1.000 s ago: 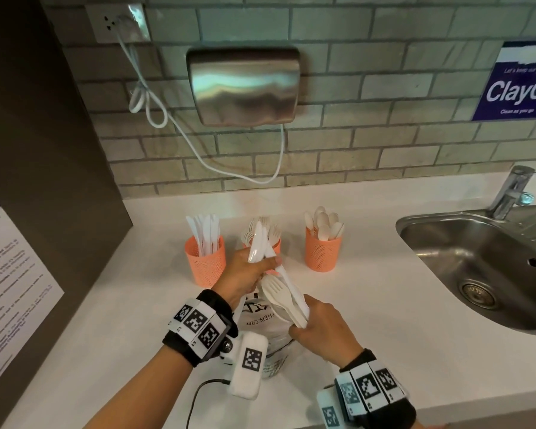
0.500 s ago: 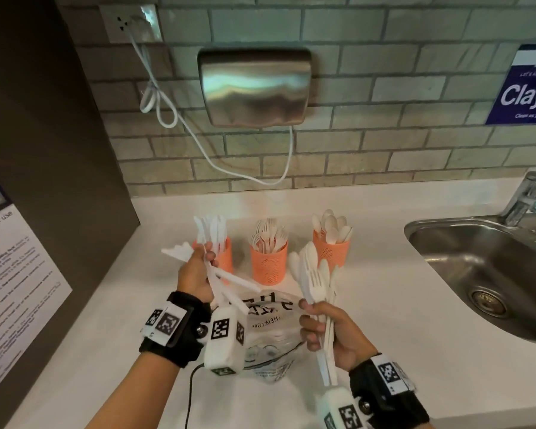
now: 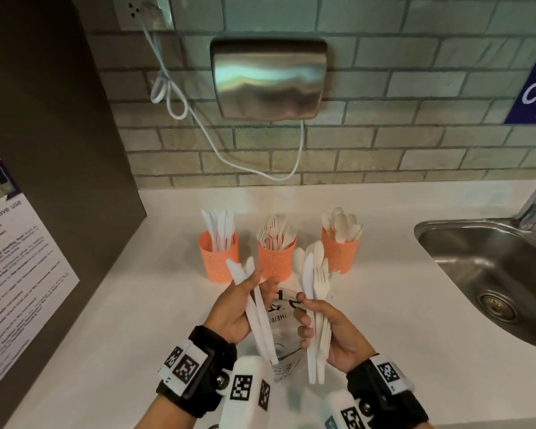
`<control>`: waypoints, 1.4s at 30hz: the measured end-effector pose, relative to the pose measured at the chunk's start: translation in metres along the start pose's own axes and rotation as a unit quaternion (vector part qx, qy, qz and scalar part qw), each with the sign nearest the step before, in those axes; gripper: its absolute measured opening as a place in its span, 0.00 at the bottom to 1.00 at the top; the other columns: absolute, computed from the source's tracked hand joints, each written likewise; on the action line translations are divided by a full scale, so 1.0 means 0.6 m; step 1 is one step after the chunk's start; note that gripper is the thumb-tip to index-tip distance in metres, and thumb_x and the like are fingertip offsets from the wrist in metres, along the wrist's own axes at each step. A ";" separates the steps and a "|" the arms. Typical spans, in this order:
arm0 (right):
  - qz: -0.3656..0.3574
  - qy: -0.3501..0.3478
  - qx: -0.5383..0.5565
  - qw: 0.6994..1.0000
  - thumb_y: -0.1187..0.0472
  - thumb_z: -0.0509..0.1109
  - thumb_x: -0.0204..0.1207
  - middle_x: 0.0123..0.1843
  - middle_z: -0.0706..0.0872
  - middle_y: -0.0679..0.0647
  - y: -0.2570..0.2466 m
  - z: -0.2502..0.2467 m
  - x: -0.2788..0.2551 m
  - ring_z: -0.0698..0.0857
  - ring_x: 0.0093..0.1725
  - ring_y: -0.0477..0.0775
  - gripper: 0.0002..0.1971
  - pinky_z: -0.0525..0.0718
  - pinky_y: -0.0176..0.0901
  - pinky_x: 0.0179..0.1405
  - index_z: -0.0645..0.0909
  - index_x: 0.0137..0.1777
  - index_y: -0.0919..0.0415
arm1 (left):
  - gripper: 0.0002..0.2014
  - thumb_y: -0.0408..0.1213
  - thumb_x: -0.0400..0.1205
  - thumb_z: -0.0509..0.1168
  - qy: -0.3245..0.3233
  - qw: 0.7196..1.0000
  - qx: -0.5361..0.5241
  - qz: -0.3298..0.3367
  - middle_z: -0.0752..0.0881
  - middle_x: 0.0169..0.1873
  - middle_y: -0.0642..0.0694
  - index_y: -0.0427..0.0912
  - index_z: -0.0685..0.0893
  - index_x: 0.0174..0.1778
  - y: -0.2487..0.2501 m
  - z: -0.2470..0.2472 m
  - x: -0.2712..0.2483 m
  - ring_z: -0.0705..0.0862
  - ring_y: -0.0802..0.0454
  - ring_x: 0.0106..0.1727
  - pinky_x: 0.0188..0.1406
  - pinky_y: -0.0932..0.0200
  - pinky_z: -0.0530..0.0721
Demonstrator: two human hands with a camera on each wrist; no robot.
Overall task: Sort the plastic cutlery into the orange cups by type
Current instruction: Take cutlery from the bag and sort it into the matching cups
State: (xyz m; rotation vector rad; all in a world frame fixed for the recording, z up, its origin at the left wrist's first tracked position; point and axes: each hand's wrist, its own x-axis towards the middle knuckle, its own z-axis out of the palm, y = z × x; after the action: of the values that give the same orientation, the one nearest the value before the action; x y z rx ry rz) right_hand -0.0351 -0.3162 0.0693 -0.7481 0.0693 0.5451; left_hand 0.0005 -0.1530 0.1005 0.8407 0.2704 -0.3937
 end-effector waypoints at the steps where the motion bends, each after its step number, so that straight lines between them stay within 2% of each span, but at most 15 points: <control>1: 0.000 0.010 -0.016 1.000 0.60 0.86 0.49 0.22 0.76 0.52 0.000 0.002 -0.001 0.76 0.17 0.48 0.22 0.79 0.38 0.17 0.79 0.41 0.58 | 0.07 0.33 0.83 0.59 -0.002 1.000 0.026 0.010 0.83 0.23 0.44 0.40 0.78 0.56 -0.003 0.004 -0.002 0.79 0.58 0.17 0.16 0.69 0.80; 4: -0.007 0.033 -0.040 0.999 0.57 0.75 0.63 0.21 0.77 0.53 -0.002 0.009 -0.005 0.75 0.16 0.48 0.12 0.77 0.37 0.16 0.79 0.45 0.58 | 0.11 0.37 0.82 0.62 0.006 0.988 0.149 0.049 0.71 0.16 0.53 0.38 0.77 0.59 -0.012 0.012 0.001 0.66 0.62 0.13 0.10 0.71 0.65; 8: -0.039 0.042 -0.065 0.996 0.57 0.79 0.58 0.29 0.81 0.56 -0.005 0.002 -0.005 0.75 0.19 0.48 0.21 0.76 0.38 0.17 0.82 0.52 0.58 | 0.08 0.37 0.77 0.69 0.012 0.965 0.250 0.078 0.68 0.16 0.54 0.34 0.85 0.41 -0.023 0.015 -0.002 0.65 0.60 0.16 0.13 0.69 0.65; 10: -0.051 0.055 -0.085 0.994 0.58 0.75 0.63 0.33 0.84 0.57 -0.006 -0.002 -0.004 0.76 0.20 0.48 0.21 0.76 0.37 0.17 0.79 0.56 0.61 | 0.07 0.36 0.77 0.69 -0.005 0.957 0.274 0.093 0.70 0.16 0.56 0.37 0.89 0.44 -0.031 0.020 -0.010 0.65 0.61 0.17 0.15 0.69 0.65; 13: -0.068 0.052 -0.105 0.991 0.59 0.70 0.67 0.32 0.84 0.57 -0.004 -0.003 -0.003 0.76 0.22 0.47 0.19 0.76 0.36 0.19 0.77 0.59 0.61 | 0.06 0.36 0.75 0.71 -0.004 0.947 0.293 0.129 0.80 0.21 0.54 0.40 0.88 0.47 -0.042 0.035 -0.020 0.67 0.61 0.17 0.16 0.69 0.65; 20: -0.061 0.010 -0.104 0.993 0.56 0.75 0.65 0.31 0.83 0.56 -0.004 -0.007 -0.009 0.77 0.23 0.47 0.21 0.77 0.37 0.21 0.82 0.60 0.56 | 0.04 0.33 0.75 0.72 -0.023 0.927 0.335 0.167 0.78 0.16 0.50 0.39 0.83 0.38 -0.056 0.049 -0.020 0.73 0.60 0.15 0.15 0.72 0.67; 22: -0.060 0.000 -0.108 0.992 0.54 0.82 0.59 0.33 0.85 0.57 -0.005 -0.011 -0.011 0.78 0.23 0.48 0.25 0.79 0.38 0.22 0.85 0.58 0.54 | 0.06 0.35 0.76 0.71 -0.033 0.925 0.348 0.146 0.77 0.16 0.52 0.39 0.83 0.36 -0.056 0.046 -0.017 0.72 0.60 0.16 0.15 0.70 0.67; 24: -0.060 0.003 -0.111 0.992 0.50 0.86 0.50 0.36 0.87 0.59 -0.007 -0.012 -0.012 0.80 0.24 0.49 0.32 0.81 0.39 0.22 0.86 0.56 0.57 | 0.06 0.37 0.78 0.69 -0.040 0.938 0.325 0.116 0.76 0.16 0.53 0.38 0.83 0.40 -0.056 0.043 -0.014 0.71 0.60 0.17 0.15 0.70 0.66; 26: -0.058 0.014 -0.106 0.993 0.48 0.86 0.49 0.40 0.88 0.61 -0.010 -0.015 -0.009 0.82 0.26 0.50 0.34 0.82 0.40 0.23 0.84 0.54 0.65 | 0.09 0.39 0.80 0.67 -0.036 0.955 0.278 0.100 0.77 0.19 0.50 0.36 0.84 0.47 -0.058 0.041 -0.012 0.71 0.60 0.17 0.16 0.69 0.67; 28: -0.058 0.024 -0.105 0.992 0.47 0.84 0.52 0.43 0.89 0.61 -0.014 -0.013 -0.011 0.85 0.29 0.51 0.27 0.84 0.41 0.26 0.88 0.49 0.62 | 0.12 0.39 0.82 0.63 -0.019 0.961 0.257 0.105 0.83 0.23 0.51 0.34 0.85 0.52 -0.062 0.044 -0.010 0.75 0.61 0.19 0.16 0.70 0.67; 30: -0.062 0.026 -0.106 0.992 0.50 0.78 0.62 0.45 0.90 0.60 -0.018 -0.009 -0.015 0.87 0.31 0.52 0.15 0.86 0.41 0.27 0.89 0.47 0.55 | 0.13 0.39 0.83 0.60 0.000 0.961 0.250 0.118 0.88 0.26 0.52 0.33 0.85 0.52 -0.067 0.050 -0.012 0.78 0.62 0.19 0.16 0.69 0.67; 32: -0.067 0.026 -0.111 0.991 0.53 0.74 0.67 0.47 0.91 0.61 -0.019 -0.003 -0.019 0.89 0.34 0.55 0.12 0.87 0.42 0.28 0.88 0.50 0.55 | 0.16 0.40 0.85 0.58 0.022 0.964 0.229 0.131 0.89 0.26 0.50 0.30 0.85 0.50 -0.069 0.053 -0.013 0.78 0.61 0.19 0.19 0.66 0.69; 36: -0.050 0.039 -0.095 0.993 0.53 0.80 0.59 0.50 0.89 0.66 -0.012 -0.010 -0.017 0.89 0.38 0.62 0.29 0.89 0.49 0.33 0.78 0.60 0.58 | 0.16 0.42 0.85 0.58 0.069 0.972 0.176 0.143 0.85 0.27 0.40 0.32 0.80 0.40 -0.059 0.047 -0.004 0.83 0.46 0.27 0.31 0.52 0.83; 39: -0.040 0.051 -0.079 0.995 0.57 0.73 0.70 0.39 0.91 0.62 -0.011 -0.004 -0.021 0.88 0.30 0.56 0.15 0.87 0.42 0.25 0.78 0.55 0.58 | 0.13 0.40 0.83 0.61 0.091 0.971 0.160 0.152 0.74 0.18 0.49 0.38 0.77 0.35 -0.052 0.045 -0.002 0.74 0.56 0.19 0.22 0.62 0.77; 42: -0.045 0.056 -0.048 0.996 0.59 0.66 0.68 0.32 0.88 0.58 -0.014 -0.001 -0.024 0.85 0.23 0.53 0.13 0.84 0.40 0.21 0.78 0.53 0.59 | 0.07 0.35 0.83 0.61 0.057 0.983 0.133 0.117 0.75 0.18 0.50 0.39 0.77 0.39 -0.048 0.044 -0.007 0.76 0.57 0.17 0.19 0.65 0.77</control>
State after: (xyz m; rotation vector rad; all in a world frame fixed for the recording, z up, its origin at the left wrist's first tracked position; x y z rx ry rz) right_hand -0.0433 -0.3282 0.0778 -0.8717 0.1132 0.4230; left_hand -0.0140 -0.1893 0.0998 1.1464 0.2254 -0.1630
